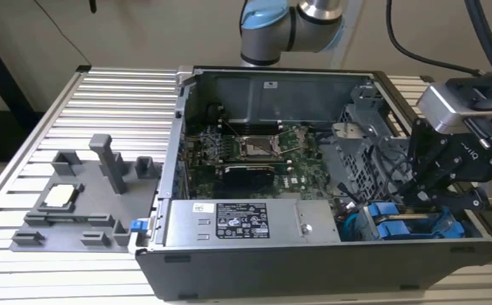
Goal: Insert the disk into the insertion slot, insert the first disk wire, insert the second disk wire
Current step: 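Insert the first disk wire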
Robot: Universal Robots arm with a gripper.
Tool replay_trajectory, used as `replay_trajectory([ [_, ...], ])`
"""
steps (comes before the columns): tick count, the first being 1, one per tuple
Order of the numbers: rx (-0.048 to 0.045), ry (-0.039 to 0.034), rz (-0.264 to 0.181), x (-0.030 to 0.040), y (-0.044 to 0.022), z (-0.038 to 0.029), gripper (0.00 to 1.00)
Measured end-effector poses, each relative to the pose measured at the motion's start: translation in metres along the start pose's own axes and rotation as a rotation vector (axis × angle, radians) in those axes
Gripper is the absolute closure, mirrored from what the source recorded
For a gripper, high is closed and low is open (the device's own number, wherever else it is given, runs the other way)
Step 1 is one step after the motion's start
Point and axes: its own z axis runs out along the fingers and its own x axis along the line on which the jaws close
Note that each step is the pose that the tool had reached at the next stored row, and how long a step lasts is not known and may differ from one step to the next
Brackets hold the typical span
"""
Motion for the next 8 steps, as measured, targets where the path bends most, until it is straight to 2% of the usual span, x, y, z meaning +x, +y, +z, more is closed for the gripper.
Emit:
replay_trajectory([
  [2,0.0007,-0.0038,0.011,0.0003,-0.0001,0.0011,0.84],
  [6,0.0002,-0.0061,0.012,0.0005,-0.0005,0.001,0.84],
  [8,0.0001,-0.0103,0.011,0.0013,-0.003,0.001,0.84],
])
